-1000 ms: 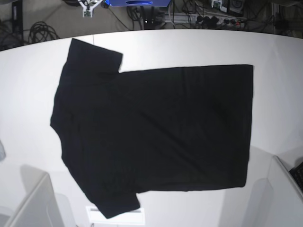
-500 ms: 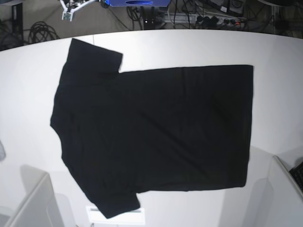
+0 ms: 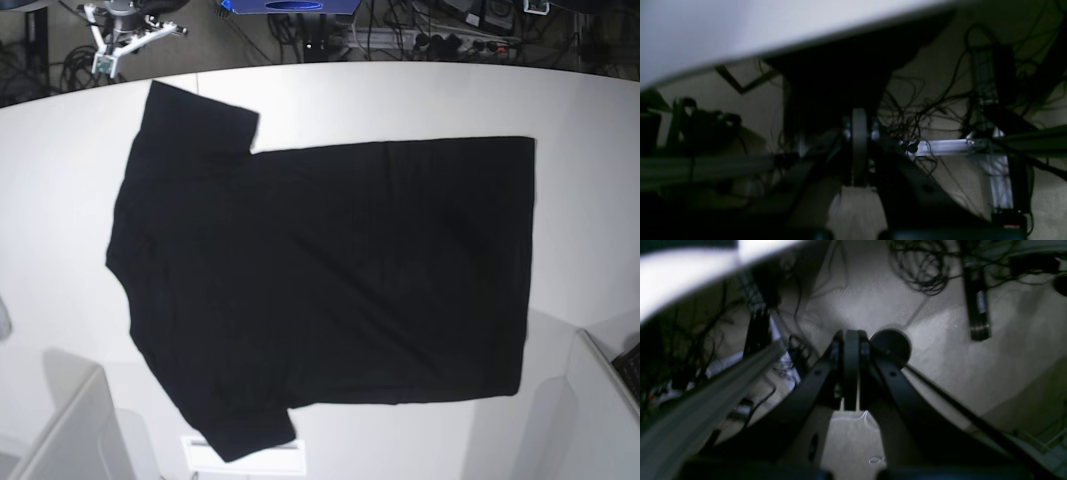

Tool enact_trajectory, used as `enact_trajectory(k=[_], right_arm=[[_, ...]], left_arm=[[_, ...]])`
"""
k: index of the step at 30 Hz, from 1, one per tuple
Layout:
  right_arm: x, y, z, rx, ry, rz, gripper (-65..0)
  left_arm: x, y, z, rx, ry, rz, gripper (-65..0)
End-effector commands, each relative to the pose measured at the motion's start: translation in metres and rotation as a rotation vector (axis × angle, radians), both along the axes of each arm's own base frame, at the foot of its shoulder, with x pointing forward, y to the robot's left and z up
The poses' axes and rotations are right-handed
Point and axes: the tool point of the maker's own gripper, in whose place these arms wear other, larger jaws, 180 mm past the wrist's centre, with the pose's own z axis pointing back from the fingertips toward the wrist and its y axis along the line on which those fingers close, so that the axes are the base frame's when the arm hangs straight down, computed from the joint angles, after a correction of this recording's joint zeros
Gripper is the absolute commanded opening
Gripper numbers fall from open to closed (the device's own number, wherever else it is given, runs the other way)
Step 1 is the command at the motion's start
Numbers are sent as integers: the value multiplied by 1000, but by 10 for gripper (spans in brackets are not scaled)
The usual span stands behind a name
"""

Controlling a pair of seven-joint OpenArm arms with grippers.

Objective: Fold the T-shirt properly
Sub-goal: 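Lower both grippers onto the shirt's shoulder corners and close them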

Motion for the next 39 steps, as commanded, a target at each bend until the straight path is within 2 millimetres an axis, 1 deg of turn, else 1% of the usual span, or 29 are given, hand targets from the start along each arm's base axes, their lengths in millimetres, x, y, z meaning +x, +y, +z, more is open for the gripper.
enact_trajectory(k=[1, 3, 6, 9, 11, 13, 16, 20, 22, 23, 24, 25, 26, 28, 32, 34, 35, 36, 38, 39], right_arm=[[8, -7, 13, -30, -38, -11, -650], [18, -16, 22, -53, -73, -26, -650], [35, -22, 30, -67, -119, -32, -650], [53, -23, 40, -75, -172, -30, -650], [68, -21, 47, -75, -213, -25, -650], [83, -20, 53, -74, -254, -25, -650], [101, -18, 58, -65, -300, -33, -650], [124, -14, 66, -52, -361, -43, -650], [130, -13, 69, -44, -380, -47, -650], [134, -10, 71, -23, -400, -54, -584], [136, -8, 73, 6, -420, -65, -531], [138, -5, 73, 45, -439, -80, -485], [140, -1, 75, 95, -463, -96, -461], [143, 3, 75, 174, -483, -113, -455], [149, 21, 72, 405, -470, -128, -449], [154, 24, 74, 490, -489, -142, -449], [156, 23, 73, 510, -492, -146, -449], [156, 21, 71, 523, -486, -151, -447], [153, 18, 61, 541, -463, -168, -447], [153, 16, 57, 545, -455, -174, -447]], left_arm=[[-1, -4, 15, 1, -29, -17, -650], [10, -9, 36, -36, -87, 7, -650], [21, -15, 66, -123, -172, 83, -650], [33, -21, 86, -167, -231, 104, -650], [42, -21, 95, -164, -264, 97, -650], [49, -20, 99, -159, -287, 93, -650], [65, -21, 105, -161, -343, 85, -650], [82, -8, 113, -126, -404, 93, -650], [86, -7, 115, -123, -419, 92, -650], [87, -6, 116, -120, -421, 93, -650], [87, -5, 116, -120, -425, 97, -650], [88, -5, 116, -122, -423, 98, -650], [92, -4, 117, -123, -434, 97, -650], [94, -6, 115, -131, -437, 98, -650], [95, -8, 115, -137, -438, 95, -650], [96, -7, 116, -142, -442, 97, -640], [97, -5, 117, -152, -447, 102, -555], [98, -2, 117, -173, -450, 122, -448], [99, 6, 109, -215, -404, 172, -296], [104, 9, 104, -245, -378, 197, -247]])
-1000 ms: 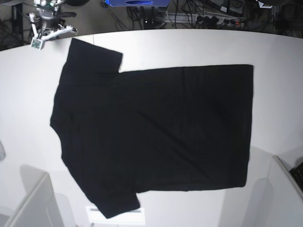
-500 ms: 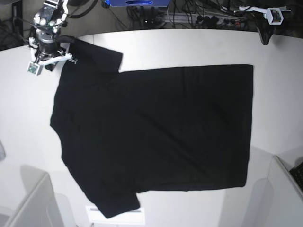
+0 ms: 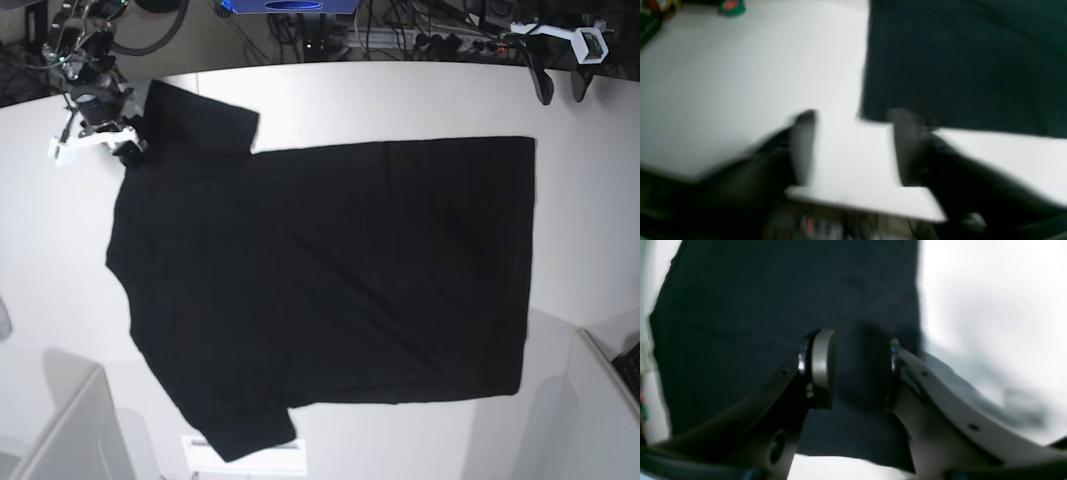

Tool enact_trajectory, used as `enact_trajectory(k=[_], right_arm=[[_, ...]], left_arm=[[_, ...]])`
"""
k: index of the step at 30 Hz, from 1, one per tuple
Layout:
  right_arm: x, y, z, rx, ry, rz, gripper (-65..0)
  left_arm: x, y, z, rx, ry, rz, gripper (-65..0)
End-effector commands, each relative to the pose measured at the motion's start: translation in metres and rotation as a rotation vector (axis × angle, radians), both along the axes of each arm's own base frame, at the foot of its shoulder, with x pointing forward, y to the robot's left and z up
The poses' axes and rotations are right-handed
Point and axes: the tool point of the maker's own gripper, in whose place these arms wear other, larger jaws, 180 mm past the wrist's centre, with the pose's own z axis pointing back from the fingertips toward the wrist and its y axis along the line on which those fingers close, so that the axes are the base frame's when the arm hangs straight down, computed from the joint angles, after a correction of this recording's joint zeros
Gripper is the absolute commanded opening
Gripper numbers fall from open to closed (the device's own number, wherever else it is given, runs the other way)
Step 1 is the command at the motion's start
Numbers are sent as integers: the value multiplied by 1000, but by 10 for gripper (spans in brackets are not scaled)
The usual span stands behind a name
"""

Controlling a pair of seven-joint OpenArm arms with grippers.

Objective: Fold the T-shirt properly
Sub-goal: 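Lower both grippers onto the shirt's shoulder corners and close them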

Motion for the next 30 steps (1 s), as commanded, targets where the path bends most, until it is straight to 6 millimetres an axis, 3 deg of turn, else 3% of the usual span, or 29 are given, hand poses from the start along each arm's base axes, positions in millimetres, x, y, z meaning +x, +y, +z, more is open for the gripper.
enact_trajectory(k=[1, 4, 7, 10, 16, 19, 23, 30], right_arm=[[5, -4, 4, -5, -23, 1, -447], [-2, -11, -11, 1, 23, -9, -437], [-4, -13, -19, 8, 42, -16, -341], [-5, -12, -21, 10, 48, -12, -279], [-7, -6, -23, 22, 55, -4, -281], [-13, 12, -30, 49, 85, 41, -281], [-17, 27, -35, 61, 101, 80, -282], [-30, 28, -52, 78, 158, 75, -296]], left_arm=[[10, 2, 4, -16, -9, -4, -217], [21, -2, -7, -129, 44, -13, -209], [37, -11, -3, -209, 28, -80, -209], [43, -4, 3, -213, 18, -85, -207], [48, 35, 13, -171, 36, 20, -199], [55, 46, 16, -172, 45, 49, -199], [63, 52, 18, -179, 49, 69, -199], [77, 53, 12, -214, 32, 80, -199]])
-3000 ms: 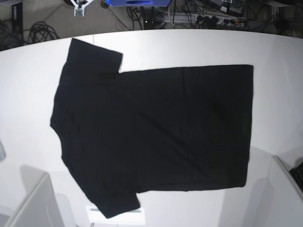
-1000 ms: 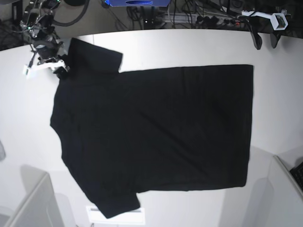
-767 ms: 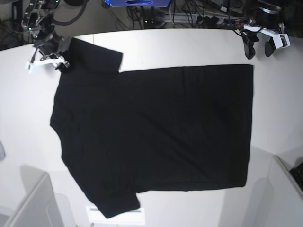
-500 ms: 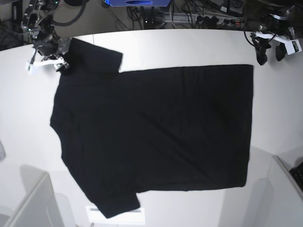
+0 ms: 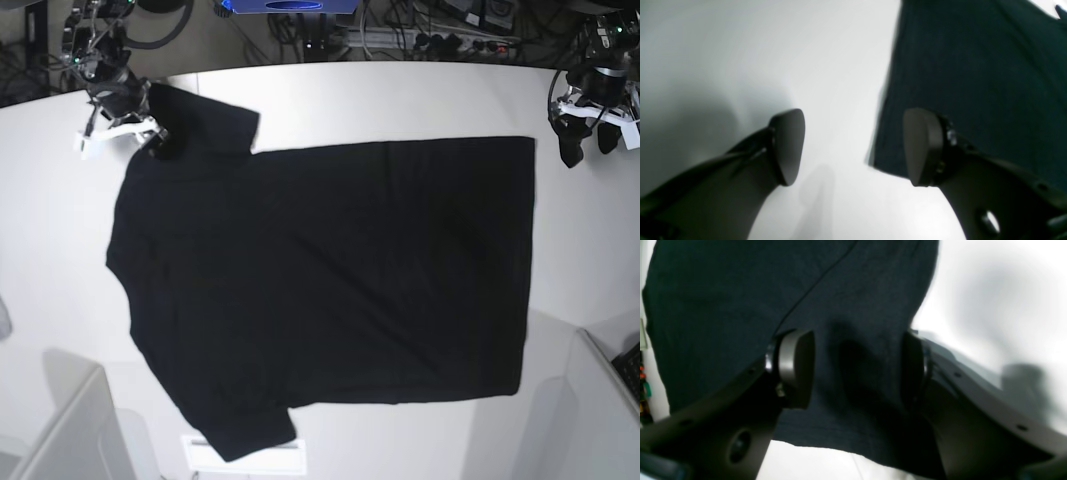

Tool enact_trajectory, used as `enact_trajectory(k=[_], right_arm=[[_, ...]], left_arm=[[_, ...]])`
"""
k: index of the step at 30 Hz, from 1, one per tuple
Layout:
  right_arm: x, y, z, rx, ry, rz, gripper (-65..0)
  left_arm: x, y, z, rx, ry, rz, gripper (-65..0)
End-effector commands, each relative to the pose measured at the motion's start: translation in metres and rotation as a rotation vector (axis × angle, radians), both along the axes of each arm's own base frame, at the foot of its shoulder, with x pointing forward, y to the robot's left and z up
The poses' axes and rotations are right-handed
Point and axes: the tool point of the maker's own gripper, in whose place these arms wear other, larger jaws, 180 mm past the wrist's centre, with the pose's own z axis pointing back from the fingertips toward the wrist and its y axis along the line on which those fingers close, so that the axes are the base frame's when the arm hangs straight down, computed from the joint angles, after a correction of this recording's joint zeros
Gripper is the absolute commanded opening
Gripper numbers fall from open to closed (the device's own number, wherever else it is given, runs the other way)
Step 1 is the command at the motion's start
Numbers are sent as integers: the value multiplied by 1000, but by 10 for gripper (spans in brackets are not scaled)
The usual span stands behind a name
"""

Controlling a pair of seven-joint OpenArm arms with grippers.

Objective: Fold the T-shirt properly
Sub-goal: 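Lower both grippers onto the shirt's shoulder corners and close them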

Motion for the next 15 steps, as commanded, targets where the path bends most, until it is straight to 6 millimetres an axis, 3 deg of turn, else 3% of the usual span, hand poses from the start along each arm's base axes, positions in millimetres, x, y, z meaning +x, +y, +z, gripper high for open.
enact_trajectory(k=[1, 7, 15], right_arm=[[-20, -1, -16, -5, 100, 11, -323], [-25, -3, -24, 1, 128, 6, -650], [-25, -3, -25, 2, 130, 5, -650]], left_arm=[[4, 5, 4, 3, -27, 9, -199], [-3, 9, -21, -45, 13, 47, -199], [12, -17, -59, -144, 58, 9, -207]])
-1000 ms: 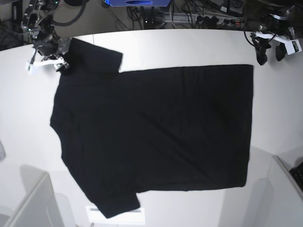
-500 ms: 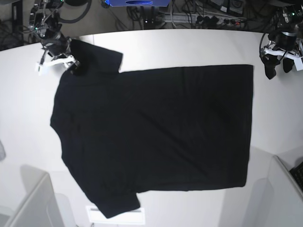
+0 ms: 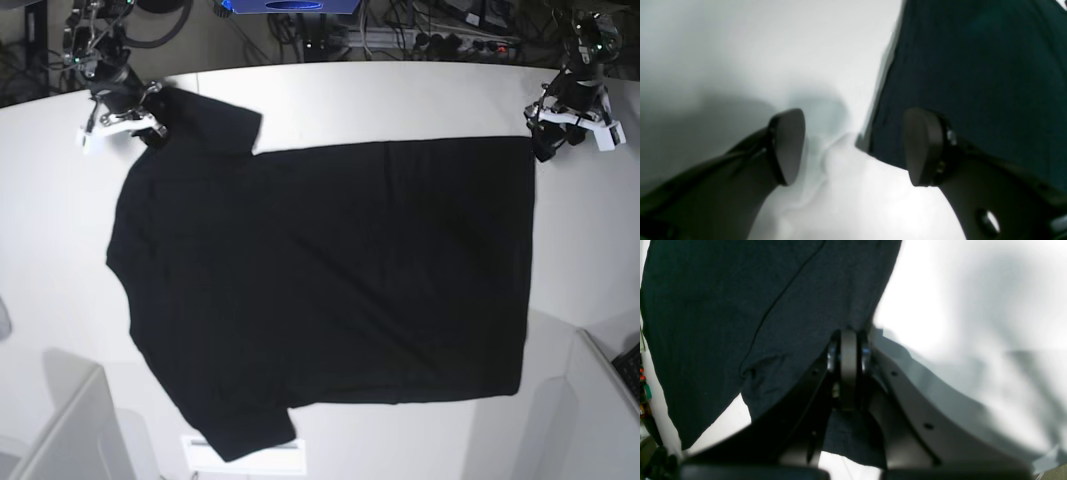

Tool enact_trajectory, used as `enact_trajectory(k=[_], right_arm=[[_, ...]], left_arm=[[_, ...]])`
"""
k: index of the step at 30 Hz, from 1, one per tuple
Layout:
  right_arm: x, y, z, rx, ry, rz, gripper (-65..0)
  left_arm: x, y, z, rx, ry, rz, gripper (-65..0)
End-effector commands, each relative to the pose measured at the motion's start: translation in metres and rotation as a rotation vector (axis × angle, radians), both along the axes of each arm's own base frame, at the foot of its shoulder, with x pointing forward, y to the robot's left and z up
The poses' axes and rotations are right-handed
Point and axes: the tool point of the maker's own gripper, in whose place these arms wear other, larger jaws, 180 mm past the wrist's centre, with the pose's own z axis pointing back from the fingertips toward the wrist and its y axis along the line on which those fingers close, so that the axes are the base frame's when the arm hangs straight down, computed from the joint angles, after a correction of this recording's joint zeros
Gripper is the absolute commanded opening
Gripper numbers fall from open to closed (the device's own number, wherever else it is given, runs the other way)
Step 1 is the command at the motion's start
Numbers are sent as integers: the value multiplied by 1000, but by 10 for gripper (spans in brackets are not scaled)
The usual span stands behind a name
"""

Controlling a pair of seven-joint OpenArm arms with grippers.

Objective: Fold the T-shirt properly
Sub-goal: 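Lower both grippers onto the shirt's shoulder corners and close them, then lift the shoulders with both grippers and pull the shirt toward the robot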

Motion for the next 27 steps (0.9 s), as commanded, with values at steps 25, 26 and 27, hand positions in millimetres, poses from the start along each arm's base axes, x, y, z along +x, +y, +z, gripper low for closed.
enact_trajectory(k=[25, 26, 27], right_arm=[[-20, -4, -13, -19, 96, 8, -650], [-20, -4, -13, -19, 96, 8, -650], [-21, -4, -14, -19, 99, 8, -650]], left_arm=[[18, -38, -29, -91, 23, -76, -650], [17, -38, -27, -87, 21, -77, -650], [19, -38, -22, -78, 10, -83, -650]])
